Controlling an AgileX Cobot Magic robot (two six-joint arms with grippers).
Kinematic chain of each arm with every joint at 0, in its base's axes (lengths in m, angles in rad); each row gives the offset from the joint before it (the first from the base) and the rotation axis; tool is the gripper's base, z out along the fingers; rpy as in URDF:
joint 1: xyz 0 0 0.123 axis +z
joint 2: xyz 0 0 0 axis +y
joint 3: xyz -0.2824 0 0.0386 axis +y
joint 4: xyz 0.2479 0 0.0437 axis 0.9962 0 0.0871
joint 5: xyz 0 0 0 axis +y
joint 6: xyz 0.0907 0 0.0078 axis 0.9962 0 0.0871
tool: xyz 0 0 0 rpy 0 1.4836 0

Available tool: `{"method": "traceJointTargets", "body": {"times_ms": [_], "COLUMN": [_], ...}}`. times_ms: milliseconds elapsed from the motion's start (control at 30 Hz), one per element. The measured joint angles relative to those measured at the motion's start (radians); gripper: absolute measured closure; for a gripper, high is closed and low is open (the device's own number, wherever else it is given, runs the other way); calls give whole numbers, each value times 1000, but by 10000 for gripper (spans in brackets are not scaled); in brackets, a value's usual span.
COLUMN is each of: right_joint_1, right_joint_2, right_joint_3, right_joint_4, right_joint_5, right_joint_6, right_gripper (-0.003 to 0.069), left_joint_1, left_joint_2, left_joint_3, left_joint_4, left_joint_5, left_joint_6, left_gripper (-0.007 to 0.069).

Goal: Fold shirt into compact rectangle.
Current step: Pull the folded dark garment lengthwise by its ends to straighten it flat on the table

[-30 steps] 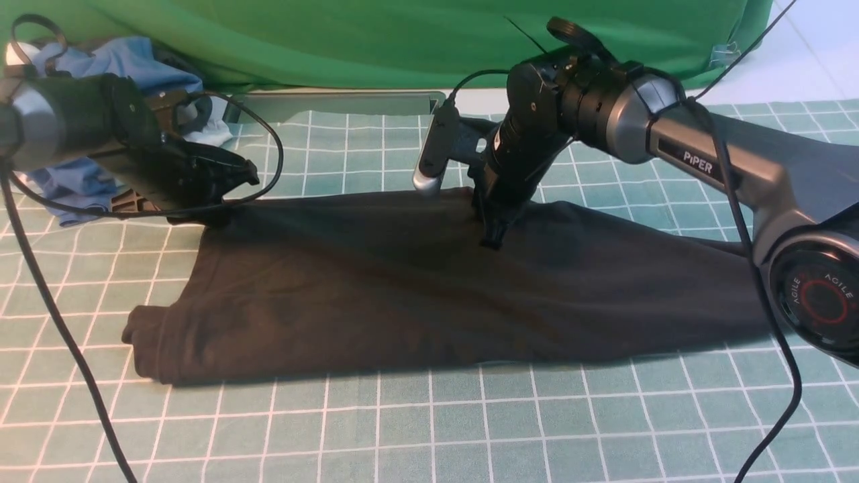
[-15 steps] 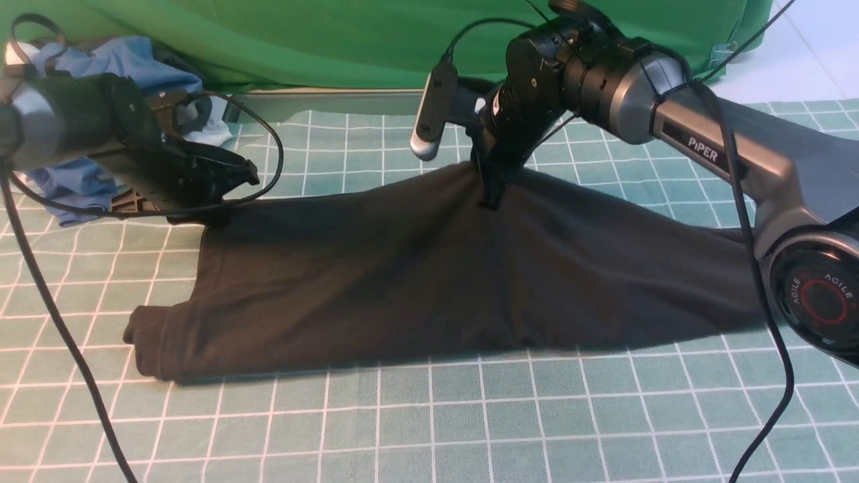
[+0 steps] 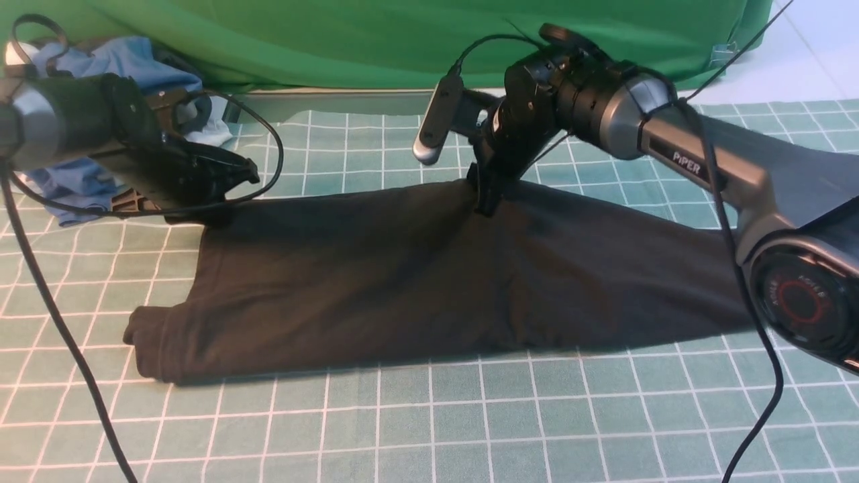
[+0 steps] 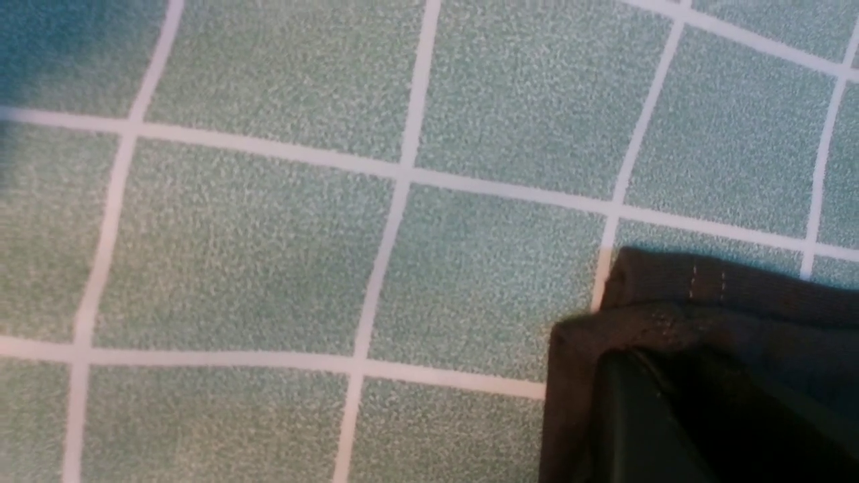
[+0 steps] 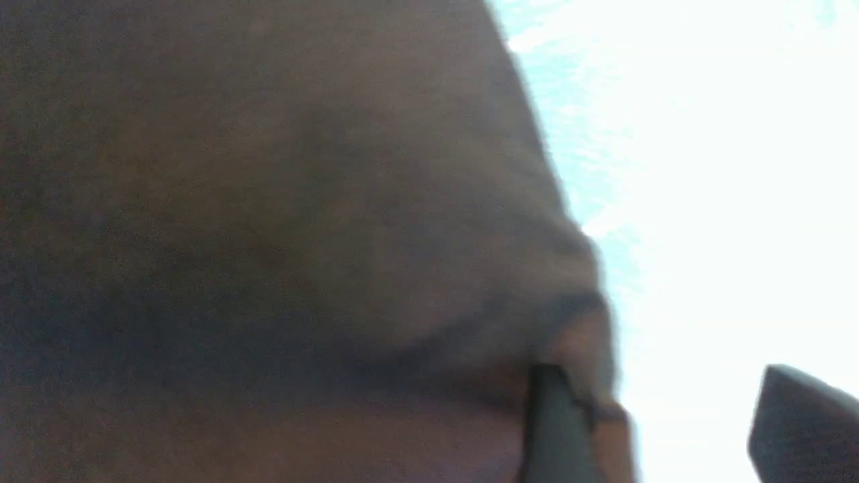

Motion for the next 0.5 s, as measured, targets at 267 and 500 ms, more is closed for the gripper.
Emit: {"method": "traceJointTargets", "body": {"times_ms": [267,500], "right_joint_1": [-24,-236], "right_joint_2": [-190,-355], "right_joint_3": [-42,61], "right_joint_4": [-142,-27], "right_joint_5": [272,382], "right_joint_6": [184,418], "right_gripper": [316,627], "left_joint_1": [1,1], "left_joint_2": [-167,-399], "left_joint_3": [1,36], "left_joint_4": [115,35], "left_joint_5": [6,110], "left_joint_6": [-127,-67], "left_gripper": [315,569]}}
